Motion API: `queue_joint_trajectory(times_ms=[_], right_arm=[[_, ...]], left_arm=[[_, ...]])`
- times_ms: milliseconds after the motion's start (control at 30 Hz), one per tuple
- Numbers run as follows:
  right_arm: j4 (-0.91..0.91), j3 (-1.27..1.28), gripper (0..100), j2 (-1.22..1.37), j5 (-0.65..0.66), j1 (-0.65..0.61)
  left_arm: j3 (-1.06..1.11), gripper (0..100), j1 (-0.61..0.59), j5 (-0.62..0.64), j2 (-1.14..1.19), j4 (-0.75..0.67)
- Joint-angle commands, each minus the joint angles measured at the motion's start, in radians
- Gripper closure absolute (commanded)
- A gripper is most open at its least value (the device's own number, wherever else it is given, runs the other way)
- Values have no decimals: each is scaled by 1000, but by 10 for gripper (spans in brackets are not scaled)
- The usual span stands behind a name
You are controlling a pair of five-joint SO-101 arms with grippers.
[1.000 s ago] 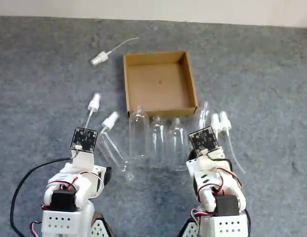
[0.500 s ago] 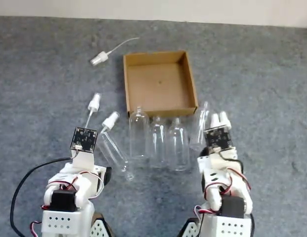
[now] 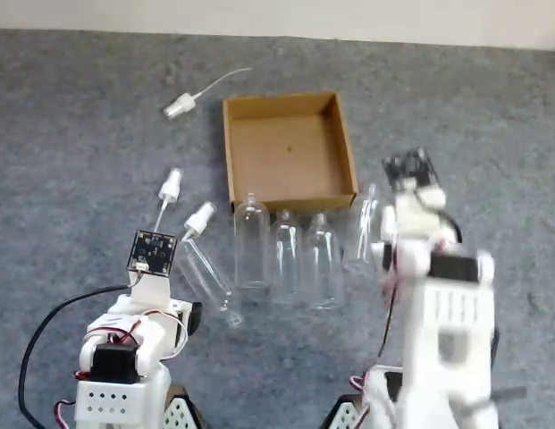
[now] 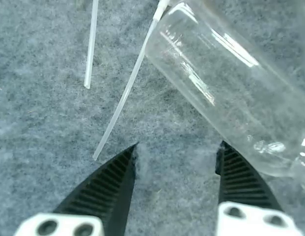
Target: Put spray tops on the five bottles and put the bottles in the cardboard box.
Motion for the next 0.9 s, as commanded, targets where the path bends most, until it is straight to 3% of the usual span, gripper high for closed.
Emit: queue_joint_trajectory(times_ms=[0, 200, 367, 633, 867], right_arm=[[97, -282, 800, 275, 12, 15], [216, -555, 779, 535, -5, -4], [262, -734, 775, 657, -141, -130], [249, -753, 775, 866, -250, -191], [117, -745, 776, 981, -284, -188]], left_arm=[[19, 772, 16, -2, -7, 6], [19, 772, 16, -2, -7, 6], [19, 772, 16, -2, -7, 6], [19, 771, 16, -2, -7, 6], [19, 771, 16, -2, -7, 6]])
